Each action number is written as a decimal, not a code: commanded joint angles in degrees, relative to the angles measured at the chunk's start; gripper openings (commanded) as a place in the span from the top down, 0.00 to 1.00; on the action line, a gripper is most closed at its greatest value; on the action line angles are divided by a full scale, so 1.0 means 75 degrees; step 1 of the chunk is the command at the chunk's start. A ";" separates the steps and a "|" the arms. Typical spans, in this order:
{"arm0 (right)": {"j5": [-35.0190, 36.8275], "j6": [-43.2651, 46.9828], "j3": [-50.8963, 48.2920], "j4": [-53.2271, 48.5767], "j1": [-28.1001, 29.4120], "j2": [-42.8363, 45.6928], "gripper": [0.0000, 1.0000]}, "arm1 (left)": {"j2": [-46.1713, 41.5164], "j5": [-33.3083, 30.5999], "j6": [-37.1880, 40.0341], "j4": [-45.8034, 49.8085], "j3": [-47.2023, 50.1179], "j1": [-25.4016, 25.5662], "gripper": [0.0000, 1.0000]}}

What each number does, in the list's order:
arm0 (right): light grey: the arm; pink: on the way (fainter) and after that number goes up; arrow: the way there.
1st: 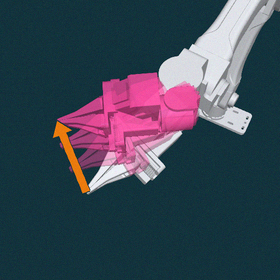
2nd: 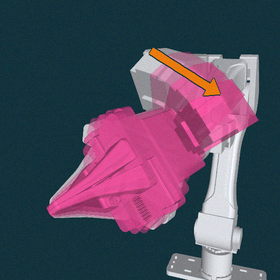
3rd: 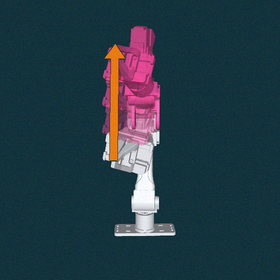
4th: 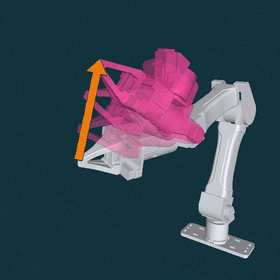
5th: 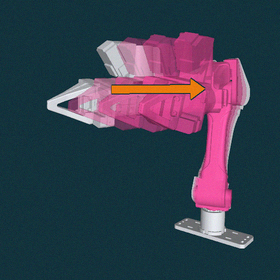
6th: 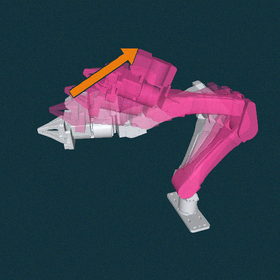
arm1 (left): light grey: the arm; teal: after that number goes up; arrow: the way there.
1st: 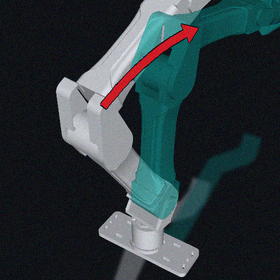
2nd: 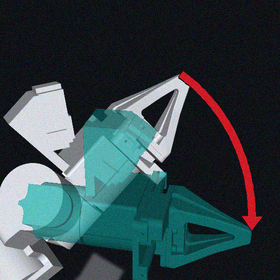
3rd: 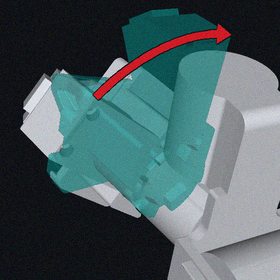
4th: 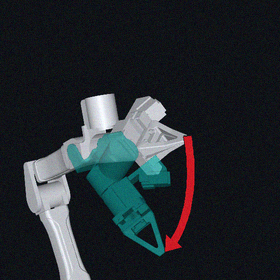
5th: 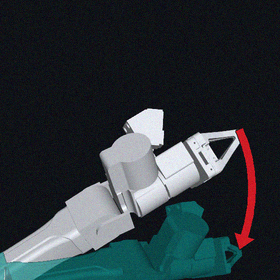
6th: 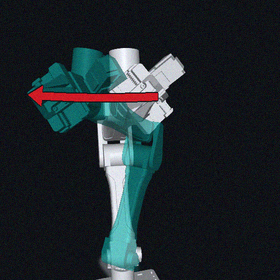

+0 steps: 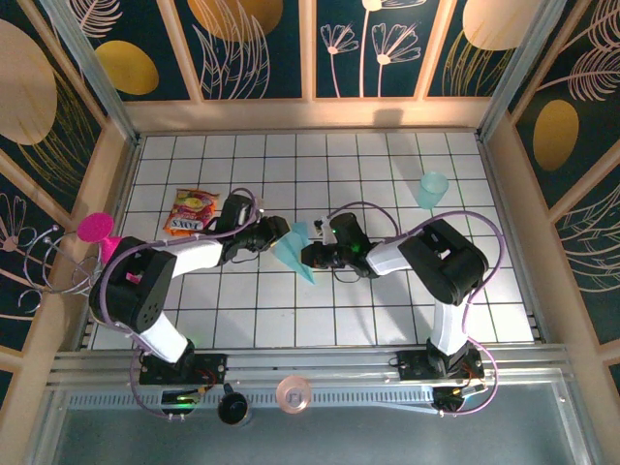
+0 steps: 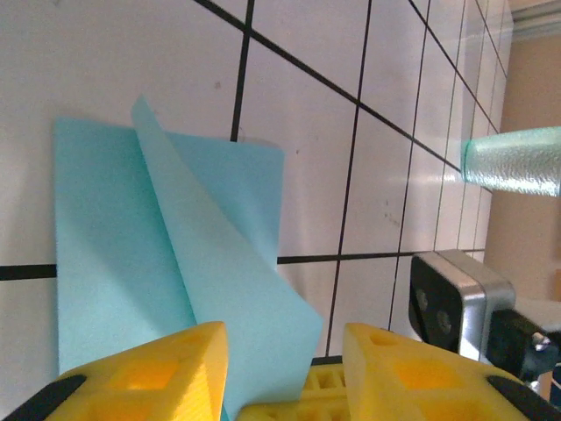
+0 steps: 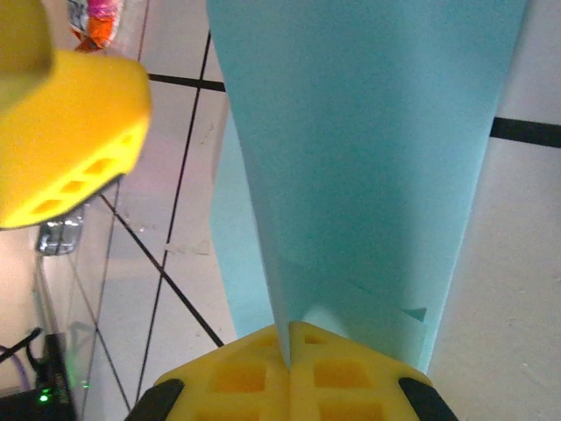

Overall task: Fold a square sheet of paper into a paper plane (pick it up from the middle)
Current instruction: Fourth fold the wing at the center of the table.

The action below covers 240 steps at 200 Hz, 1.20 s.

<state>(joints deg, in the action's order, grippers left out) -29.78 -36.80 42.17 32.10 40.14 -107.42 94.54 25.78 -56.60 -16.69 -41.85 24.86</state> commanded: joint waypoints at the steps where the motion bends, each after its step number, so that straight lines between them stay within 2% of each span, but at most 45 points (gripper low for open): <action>1: -0.0662 -0.0512 -0.0268 0.1005 -0.0199 0.0031 0.98 | 0.0245 0.0585 -0.0153 -0.0650 0.0089 -0.0010 0.64; 52: -0.1462 -0.1377 -0.0571 0.2331 -0.0534 -0.0312 0.98 | 0.0441 0.0841 -0.0080 -0.0745 0.0031 -0.0010 0.66; 133: -0.1502 -0.1576 -0.0561 0.2040 -0.0642 -0.0488 0.98 | 0.0905 0.1090 -0.0038 -0.0759 -0.0145 0.0001 0.70; 240: -0.1503 -0.1768 -0.0522 0.1909 -0.0653 -0.0691 0.97 | 0.1251 0.0314 0.0655 0.0676 -0.0651 0.0095 0.51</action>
<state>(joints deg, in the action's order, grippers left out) -40.45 -49.25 38.59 46.11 35.66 -111.66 102.39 30.30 -54.06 -16.03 -44.88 25.21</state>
